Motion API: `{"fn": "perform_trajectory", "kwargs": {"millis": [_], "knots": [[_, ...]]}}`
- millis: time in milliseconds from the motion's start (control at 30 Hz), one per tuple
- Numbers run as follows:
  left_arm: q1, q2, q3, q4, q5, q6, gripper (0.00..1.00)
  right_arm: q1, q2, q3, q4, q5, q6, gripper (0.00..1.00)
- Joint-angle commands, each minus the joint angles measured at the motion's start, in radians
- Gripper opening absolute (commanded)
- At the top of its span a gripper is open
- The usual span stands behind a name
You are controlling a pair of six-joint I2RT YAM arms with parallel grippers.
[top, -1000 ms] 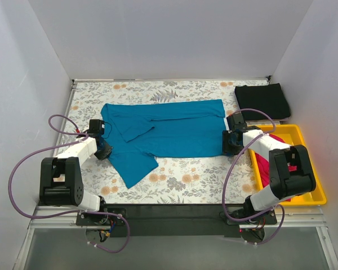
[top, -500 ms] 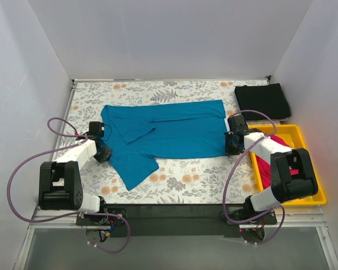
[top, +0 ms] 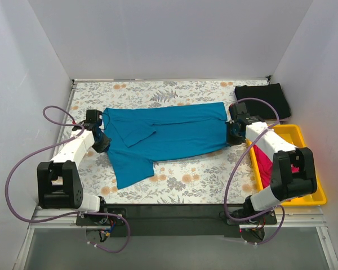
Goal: Fold and stack the t-shirts
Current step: Fold the tshirt
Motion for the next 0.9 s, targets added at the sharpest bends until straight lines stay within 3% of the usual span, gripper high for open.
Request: {"fn": "perform_trajectory", "kwargs": {"millis": [0, 500, 867], "knots": [[0.002, 0.035, 0.076, -0.03, 0.009, 0.018, 0.0, -0.02, 0.046, 0.107, -0.044, 0.001, -0.022, 0.01], [0.057, 0.241, 0.348, -0.054, 0.029, 0.026, 0.0, -0.084, 0.248, 0.351, -0.081, -0.039, -0.042, 0.01], [0.059, 0.362, 0.46, 0.001, 0.048, 0.025, 0.0, -0.084, 0.374, 0.512, -0.078, -0.041, -0.045, 0.01]]}}
